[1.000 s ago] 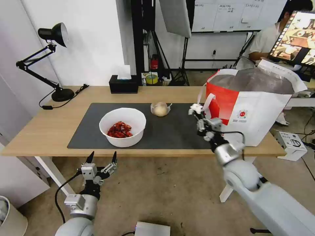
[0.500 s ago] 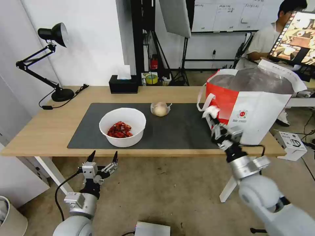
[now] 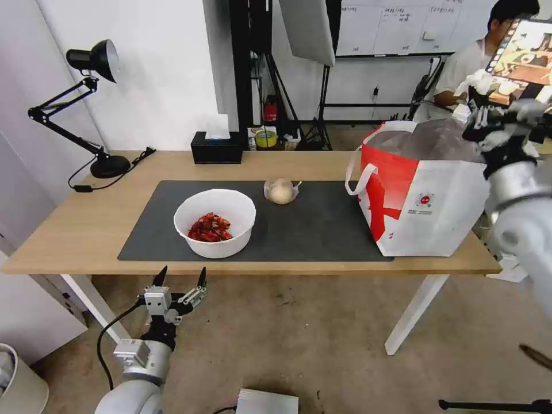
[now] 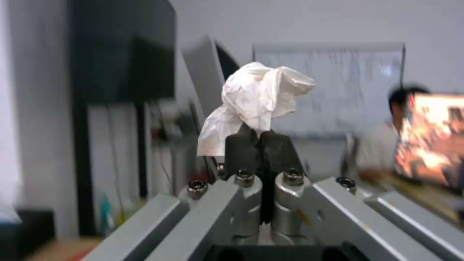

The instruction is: Pick up the trash from the table and place it into the takeout bag.

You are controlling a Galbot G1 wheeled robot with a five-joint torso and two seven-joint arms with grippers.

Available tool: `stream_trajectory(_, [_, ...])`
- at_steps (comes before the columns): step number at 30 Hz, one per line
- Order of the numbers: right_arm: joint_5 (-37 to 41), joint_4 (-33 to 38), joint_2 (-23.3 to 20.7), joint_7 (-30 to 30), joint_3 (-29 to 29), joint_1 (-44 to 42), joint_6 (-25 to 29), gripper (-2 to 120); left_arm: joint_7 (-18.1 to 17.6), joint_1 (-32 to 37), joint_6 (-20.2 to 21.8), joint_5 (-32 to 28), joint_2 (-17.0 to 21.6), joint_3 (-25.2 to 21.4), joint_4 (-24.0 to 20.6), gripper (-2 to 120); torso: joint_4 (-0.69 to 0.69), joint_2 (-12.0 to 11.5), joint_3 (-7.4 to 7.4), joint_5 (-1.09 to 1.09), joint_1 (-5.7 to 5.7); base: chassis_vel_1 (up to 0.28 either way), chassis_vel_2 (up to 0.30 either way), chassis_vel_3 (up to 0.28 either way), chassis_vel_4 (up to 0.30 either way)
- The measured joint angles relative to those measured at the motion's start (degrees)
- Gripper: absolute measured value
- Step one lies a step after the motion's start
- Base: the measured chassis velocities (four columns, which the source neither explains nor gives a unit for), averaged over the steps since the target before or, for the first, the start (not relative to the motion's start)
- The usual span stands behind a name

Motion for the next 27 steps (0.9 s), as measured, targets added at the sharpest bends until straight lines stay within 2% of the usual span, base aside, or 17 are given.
stream_trajectory(1, [0.00,0.00,0.00,0.00,0.00,0.00,0.00,0,0.00,0.00,0.00,0.00,0.00,0.00,0.00,100,0.00,0.00,0.00,0.00,0.00,0.000,0.000,0.000,0.000])
stream_trajectory(4, [4.71,-2.12,-1.35,4.11,-5.31,6.96,-9.92,0,0.01,0.16,-0.02,0.01,0.00,0.26,-1.33,100,0.01,0.00,0.00,0.00,0.00,0.000,0.000,0.000,0.000])
stream_trajectory(5, [4.71,-2.12,-1.35,4.11,-5.31,6.96,-9.92,0,0.01,0.16,-0.02,0.01,0.00,0.26,-1.33,100,0.01,0.00,0.00,0.00,0.00,0.000,0.000,0.000,0.000])
stream_trajectory(7, [8.20,-2.95,-1.29,7.93,-7.65,10.35,-17.96,0,0.02,0.37,-0.02,0.00,0.01,0.56,-2.11,100,0.00,0.00,0.00,0.01,0.00,0.000,0.000,0.000,0.000])
stream_trajectory(9, [9.83,-2.97,-1.02,9.53,-8.07,11.04,-20.08,0,0.02,0.42,-0.02,0.01,-0.01,0.69,-2.29,100,0.00,0.00,0.00,0.01,0.00,0.000,0.000,0.000,0.000])
stream_trajectory(10, [11.68,-2.91,-0.62,11.13,-8.31,11.54,-22.01,1,0.04,0.46,-0.02,0.00,-0.11,0.80,-2.52,100,0.00,0.00,0.00,0.00,0.00,0.000,0.000,0.000,0.000])
stream_trajectory(11, [13.80,-2.67,-0.26,12.68,-8.38,11.69,-23.69,9,0.04,0.47,-0.02,-0.02,-0.17,0.87,-2.64,100,0.00,0.00,0.00,0.01,0.00,0.000,0.000,0.000,0.000])
stream_trajectory(14, [14.95,-2.46,0.02,13.65,-8.38,11.66,-24.72,10,0.04,0.48,-0.02,-0.04,-0.18,0.92,-2.72,100,0.00,0.00,0.00,0.01,0.00,0.000,0.000,0.000,0.000])
stream_trajectory(16, [15.55,-2.00,0.37,14.64,-7.85,10.70,-25.60,27,0.04,0.64,0.00,-0.17,0.01,0.93,-2.94,100,0.00,0.00,0.00,0.01,0.00,0.000,0.000,0.000,0.000])
stream_trajectory(17, [15.55,-2.00,0.37,14.64,-7.85,10.70,-25.60,27,0.04,0.64,0.00,-0.17,0.01,0.93,-2.94,100,0.00,0.00,0.00,0.01,0.00,0.000,0.000,0.000,0.000])
stream_trajectory(19, [15.40,-1.19,0.54,14.86,-6.56,8.83,-25.58,38,0.04,0.71,0.05,-0.27,0.14,0.95,-3.01,100,0.00,0.00,0.00,0.01,0.00,0.000,0.000,0.000,0.000])
stream_trajectory(20, [15.40,-1.19,0.54,14.86,-6.56,8.83,-25.58,38,0.04,0.71,0.05,-0.27,0.14,0.95,-3.01,100,0.00,0.00,0.00,0.01,0.00,0.000,0.000,0.000,0.000])
stream_trajectory(22, [15.23,-0.65,0.46,14.83,-5.91,7.69,-25.21,46,0.04,0.56,0.05,-0.28,0.10,1.05,-2.88,100,0.00,0.00,-0.01,0.01,0.00,0.000,0.000,0.000,0.000])
stream_trajectory(23, [15.23,-0.65,0.46,14.83,-5.91,7.69,-25.21,46,0.04,0.56,0.05,-0.28,0.10,1.05,-2.88,100,0.00,0.00,-0.01,0.01,0.00,0.000,0.000,0.000,0.000])
stream_trajectory(25, [15.08,-0.29,0.21,14.63,-5.48,7.03,-24.69,55,0.04,0.39,0.08,-0.28,-0.05,1.22,-2.55,100,0.00,0.00,-0.01,0.01,0.00,0.000,0.000,0.000,0.000])
stream_trajectory(26, [14.87,-0.17,-0.04,14.25,-5.13,6.57,-23.78,64,0.04,0.27,0.09,-0.21,-0.21,1.44,-2.34,100,-0.01,0.00,-0.01,0.00,0.00,0.000,0.000,0.000,0.000])
stream_trajectory(27, [14.87,-0.17,-0.04,14.25,-5.13,6.57,-23.78,64,0.04,0.27,0.09,-0.21,-0.21,1.44,-2.34,100,-0.01,0.00,-0.01,0.00,0.00,0.000,0.000,0.000,0.000])
